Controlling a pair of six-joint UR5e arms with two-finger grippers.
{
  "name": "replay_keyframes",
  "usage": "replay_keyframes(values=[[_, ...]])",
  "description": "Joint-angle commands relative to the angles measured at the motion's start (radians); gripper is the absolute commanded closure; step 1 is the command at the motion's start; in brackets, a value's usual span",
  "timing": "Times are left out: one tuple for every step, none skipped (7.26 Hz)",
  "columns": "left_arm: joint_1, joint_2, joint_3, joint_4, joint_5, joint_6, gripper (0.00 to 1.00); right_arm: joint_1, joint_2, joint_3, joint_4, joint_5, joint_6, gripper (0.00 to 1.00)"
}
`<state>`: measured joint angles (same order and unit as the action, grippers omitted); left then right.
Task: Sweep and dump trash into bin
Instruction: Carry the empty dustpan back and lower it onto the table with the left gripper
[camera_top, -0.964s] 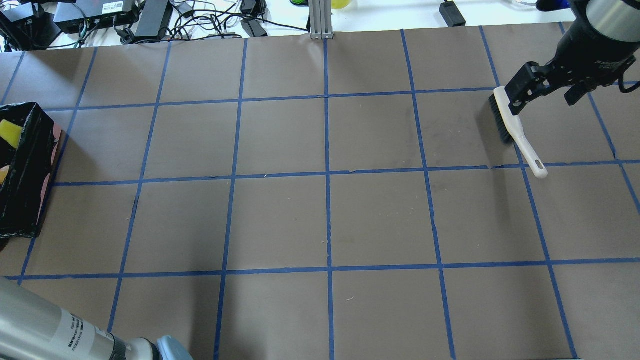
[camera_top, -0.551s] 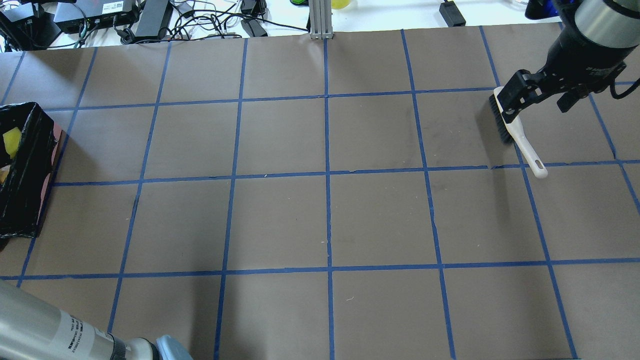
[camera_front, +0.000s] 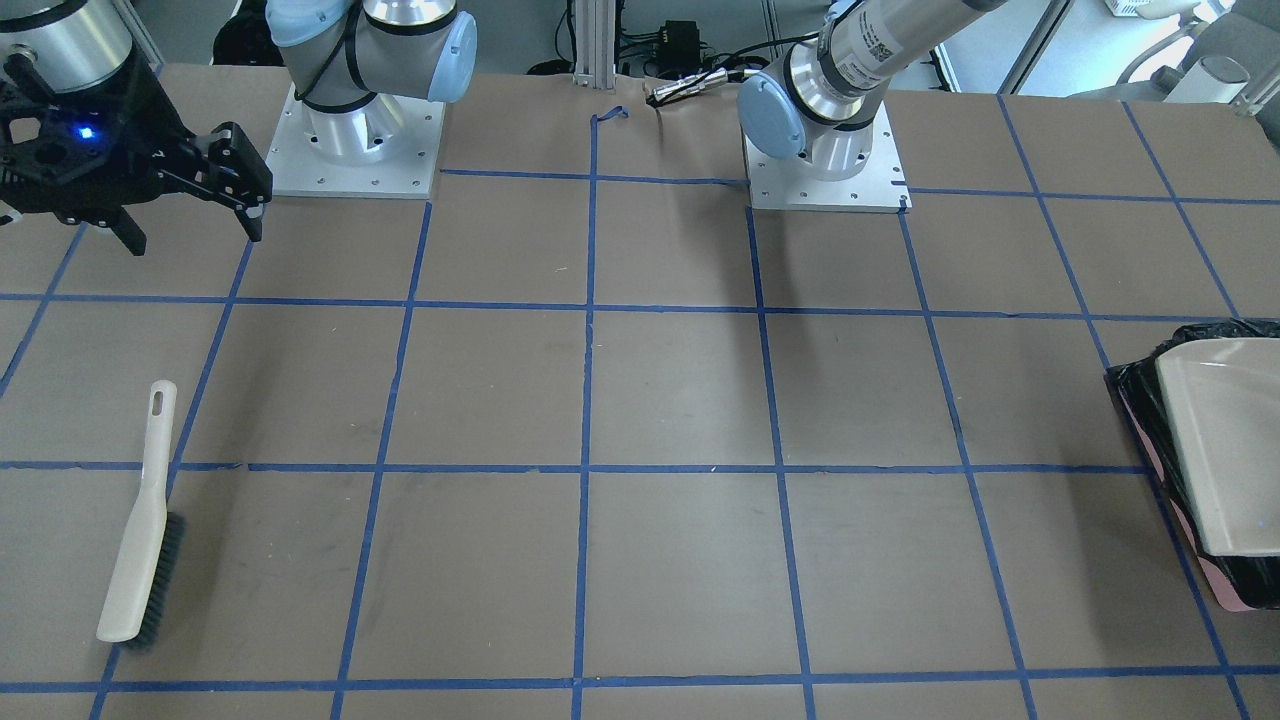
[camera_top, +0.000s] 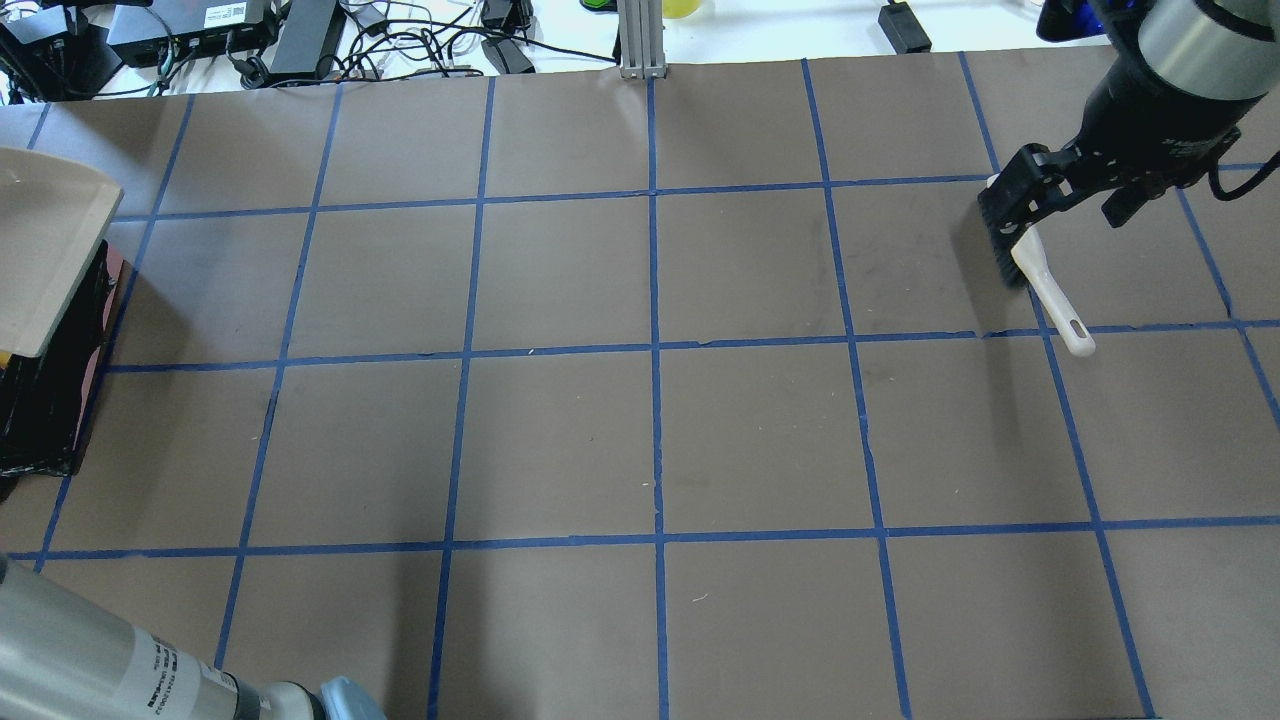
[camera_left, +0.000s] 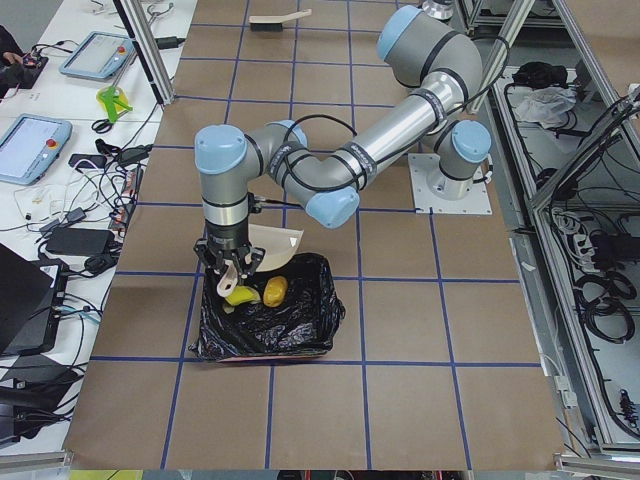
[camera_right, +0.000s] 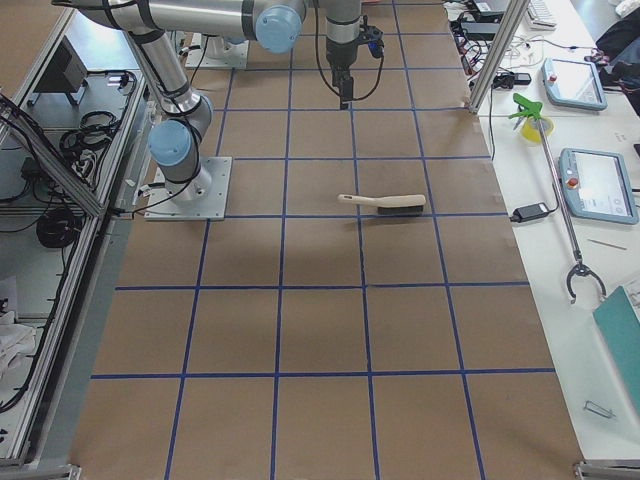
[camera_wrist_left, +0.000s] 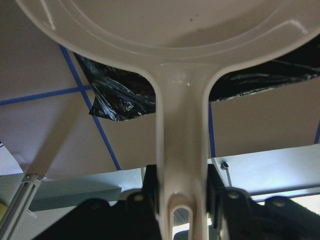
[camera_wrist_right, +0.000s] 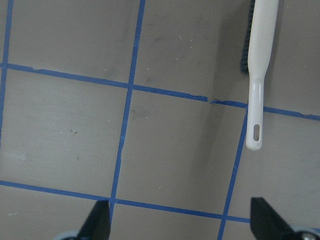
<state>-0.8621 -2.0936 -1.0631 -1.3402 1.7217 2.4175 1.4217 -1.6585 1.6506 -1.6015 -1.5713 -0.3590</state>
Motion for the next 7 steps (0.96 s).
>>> replay_keyframes(values=[[-0.160, -0.023, 0.019, -0.112, -0.025, -0.189, 1.00, 0.089, -0.003, 0.000, 0.000, -0.001, 0.003, 0.00], [-0.235, -0.029, 0.012, -0.156, -0.054, -0.296, 1.00, 0.097, -0.003, 0.000, 0.003, -0.004, 0.003, 0.00], [-0.289, -0.046, 0.003, -0.175, -0.080, -0.379, 1.00, 0.098, -0.004, 0.000, 0.003, -0.003, 0.002, 0.00], [-0.345, -0.063, -0.038, -0.174, -0.120, -0.432, 1.00, 0.100, -0.004, 0.000, 0.003, -0.001, 0.003, 0.00], [-0.388, -0.075, -0.075, -0.160, -0.123, -0.518, 1.00, 0.115, -0.003, 0.000, 0.003, -0.001, 0.003, 0.00], [-0.409, -0.091, -0.105, -0.142, -0.123, -0.575, 1.00, 0.135, -0.003, 0.000, 0.002, -0.001, 0.005, 0.00], [-0.428, -0.106, -0.141, -0.095, -0.125, -0.645, 1.00, 0.137, -0.001, 0.000, 0.002, -0.003, 0.005, 0.00]])
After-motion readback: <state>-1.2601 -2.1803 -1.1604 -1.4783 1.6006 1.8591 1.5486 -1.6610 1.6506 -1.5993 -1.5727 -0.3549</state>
